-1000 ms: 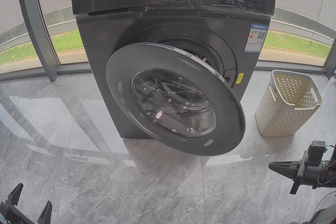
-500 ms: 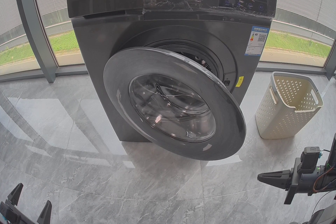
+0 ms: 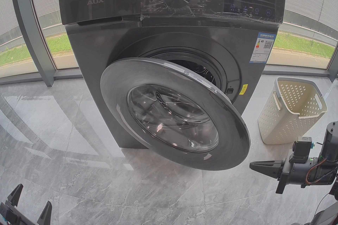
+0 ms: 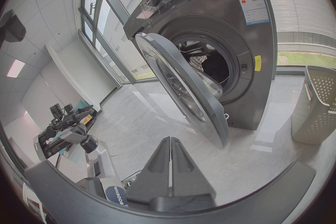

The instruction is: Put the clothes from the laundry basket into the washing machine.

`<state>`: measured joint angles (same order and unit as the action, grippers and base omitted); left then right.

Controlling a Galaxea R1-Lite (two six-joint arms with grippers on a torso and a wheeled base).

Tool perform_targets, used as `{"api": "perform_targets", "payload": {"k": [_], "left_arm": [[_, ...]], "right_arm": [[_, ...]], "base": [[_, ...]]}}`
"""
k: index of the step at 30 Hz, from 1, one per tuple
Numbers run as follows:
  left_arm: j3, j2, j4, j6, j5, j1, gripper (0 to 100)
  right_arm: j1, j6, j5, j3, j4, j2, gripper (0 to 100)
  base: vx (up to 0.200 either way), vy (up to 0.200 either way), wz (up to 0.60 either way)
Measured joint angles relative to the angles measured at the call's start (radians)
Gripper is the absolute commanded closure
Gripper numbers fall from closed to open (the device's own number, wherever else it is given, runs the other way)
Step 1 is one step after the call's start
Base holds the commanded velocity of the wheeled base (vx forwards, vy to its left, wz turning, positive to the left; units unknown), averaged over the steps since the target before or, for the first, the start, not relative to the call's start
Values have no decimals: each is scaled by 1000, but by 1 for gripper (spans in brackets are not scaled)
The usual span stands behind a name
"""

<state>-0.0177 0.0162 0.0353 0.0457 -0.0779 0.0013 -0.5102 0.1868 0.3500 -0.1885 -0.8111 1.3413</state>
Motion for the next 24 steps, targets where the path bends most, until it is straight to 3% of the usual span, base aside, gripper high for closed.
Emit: {"api": "perform_targets", "payload": {"k": [4,10,16,19,24], "left_arm": [[0,0,0,-1,0,0,0],[0,0,0,0,0,0,0],[0,0,1,3,0,0,0],[0,0,1,4,0,0,0],[0,0,1,3,0,0,0]], "right_arm": [[1,1,-47,3,-40,49,100],[10,11,-117,-3,-128,120,100],[41,33,-258,-15,-287,205,100],[56,37,-299,-14,-381,241,100],[63,30,-325,10,-433,289,100]], "base": [[200,0,0],[0,0,0],[0,0,0],[0,0,0],[0,0,0]]}}
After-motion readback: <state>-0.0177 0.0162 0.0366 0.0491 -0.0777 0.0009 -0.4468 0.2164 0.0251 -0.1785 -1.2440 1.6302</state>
